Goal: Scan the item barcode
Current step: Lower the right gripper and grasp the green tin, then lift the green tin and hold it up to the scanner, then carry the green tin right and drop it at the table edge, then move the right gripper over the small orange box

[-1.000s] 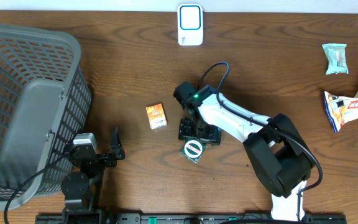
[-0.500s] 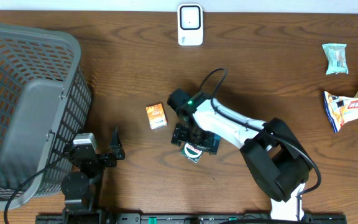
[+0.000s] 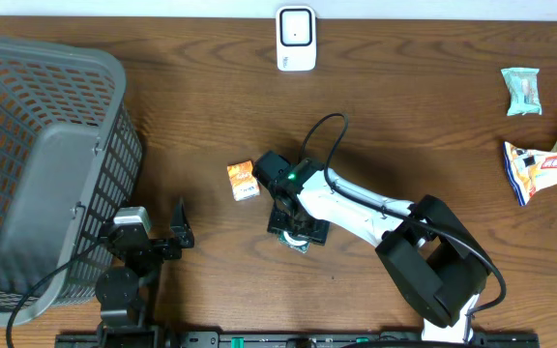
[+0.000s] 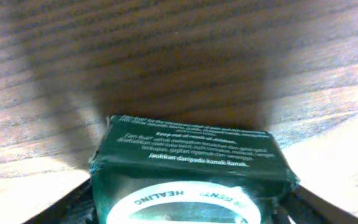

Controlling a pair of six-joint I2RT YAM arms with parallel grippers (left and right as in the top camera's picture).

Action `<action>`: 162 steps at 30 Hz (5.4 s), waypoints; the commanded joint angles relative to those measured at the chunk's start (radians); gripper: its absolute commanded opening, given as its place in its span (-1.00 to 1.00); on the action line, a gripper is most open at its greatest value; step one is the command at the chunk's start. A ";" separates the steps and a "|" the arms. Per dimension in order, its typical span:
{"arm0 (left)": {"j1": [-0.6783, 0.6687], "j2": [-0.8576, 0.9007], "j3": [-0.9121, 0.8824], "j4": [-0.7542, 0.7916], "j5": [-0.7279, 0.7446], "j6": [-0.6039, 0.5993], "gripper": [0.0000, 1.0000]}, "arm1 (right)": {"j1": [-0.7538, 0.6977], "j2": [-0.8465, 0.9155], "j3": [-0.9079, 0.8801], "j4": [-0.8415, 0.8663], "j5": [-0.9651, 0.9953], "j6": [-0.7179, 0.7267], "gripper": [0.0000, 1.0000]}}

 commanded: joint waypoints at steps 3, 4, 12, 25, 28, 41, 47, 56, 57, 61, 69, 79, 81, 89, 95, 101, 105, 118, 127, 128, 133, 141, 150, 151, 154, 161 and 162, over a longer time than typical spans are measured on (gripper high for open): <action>0.002 -0.001 -0.021 -0.022 0.005 -0.008 0.95 | -0.001 0.068 -0.050 0.026 0.027 -0.065 0.16; 0.002 -0.001 -0.021 -0.022 0.005 -0.009 0.96 | -0.002 0.067 -0.050 0.021 0.026 -0.097 0.06; 0.002 -0.001 -0.021 -0.022 0.005 -0.009 0.95 | -0.066 0.055 0.042 -0.161 -0.050 -0.293 -0.10; 0.002 -0.001 -0.021 -0.022 0.005 -0.008 0.95 | -0.279 0.054 0.175 -0.469 -0.617 -0.637 -0.10; 0.002 -0.001 -0.021 -0.022 0.005 -0.008 0.96 | -0.306 0.054 0.175 -0.529 -0.666 -0.655 -0.13; 0.002 -0.001 -0.021 -0.022 0.005 -0.008 0.95 | -0.323 0.054 0.203 -0.231 -0.484 -0.662 -0.32; 0.002 -0.001 -0.021 -0.022 0.005 -0.008 0.95 | -0.360 0.054 0.406 -0.175 -0.372 -0.650 -0.39; 0.002 -0.001 -0.021 -0.022 0.005 -0.008 0.96 | -0.340 0.063 0.505 0.192 0.168 -0.651 -0.36; 0.002 -0.001 -0.021 -0.022 0.005 -0.008 0.95 | -0.340 0.066 0.505 0.230 0.196 -0.651 -0.37; 0.002 -0.001 -0.021 -0.022 0.005 -0.008 0.95 | -0.340 0.084 0.502 0.402 0.296 -0.651 -0.24; 0.002 -0.001 -0.021 -0.022 0.005 -0.008 0.95 | -0.341 0.203 0.502 0.788 0.316 -0.802 -0.20; 0.002 -0.001 -0.021 -0.022 0.005 -0.008 0.96 | -0.350 0.346 0.502 1.287 0.323 -0.948 -0.20; 0.002 -0.001 -0.021 -0.022 0.005 -0.008 0.95 | -0.356 0.368 0.504 1.340 0.323 -0.946 -0.20; 0.002 -0.001 -0.021 -0.022 0.005 -0.008 0.96 | -0.372 0.394 0.508 1.369 0.322 -0.946 -0.20; 0.002 -0.001 -0.021 -0.022 0.005 -0.008 0.95 | -0.381 0.379 0.508 1.326 0.342 -0.942 -0.22; 0.002 -0.001 -0.021 -0.022 0.005 -0.008 0.95 | -0.415 0.261 0.508 1.073 0.502 -0.942 -0.35; 0.002 -0.001 -0.021 -0.022 0.005 -0.009 0.95 | -0.486 0.183 0.508 0.850 0.617 -0.943 -0.34; 0.002 -0.001 -0.021 -0.022 0.005 -0.008 0.95 | -0.874 0.228 0.506 0.418 0.512 -0.925 -0.20; 0.002 -0.001 -0.021 -0.022 0.005 -0.008 0.95 | -1.069 0.242 0.506 0.351 0.471 -0.834 0.14; 0.002 -0.001 -0.021 -0.022 0.005 -0.008 0.95 | -1.078 0.239 0.507 0.351 0.471 -0.833 0.24; 0.002 -0.001 -0.021 -0.022 0.005 -0.009 0.95 | -1.080 0.189 0.507 0.333 0.409 -0.833 0.99; 0.002 -0.001 -0.021 -0.022 0.005 -0.008 0.95 | -1.022 -0.018 0.507 0.255 -0.022 -0.783 0.99; 0.002 -0.001 -0.021 -0.022 0.005 -0.008 0.95 | -0.789 -0.070 0.507 0.123 -0.373 -0.701 0.99; 0.002 -0.001 -0.021 -0.022 0.005 -0.009 0.95 | -0.740 -0.068 0.507 0.092 -0.392 -0.696 0.99; 0.002 -0.001 -0.021 -0.022 0.005 -0.008 0.95 | -0.624 -0.057 0.505 0.004 -0.391 -0.668 0.99; 0.002 -0.001 -0.021 -0.022 0.005 -0.009 0.95 | -0.316 0.013 0.479 -0.146 -0.236 -0.672 0.85; 0.002 -0.001 -0.021 -0.022 0.005 -0.009 0.95 | -0.278 0.030 0.470 -0.145 -0.214 -0.672 0.82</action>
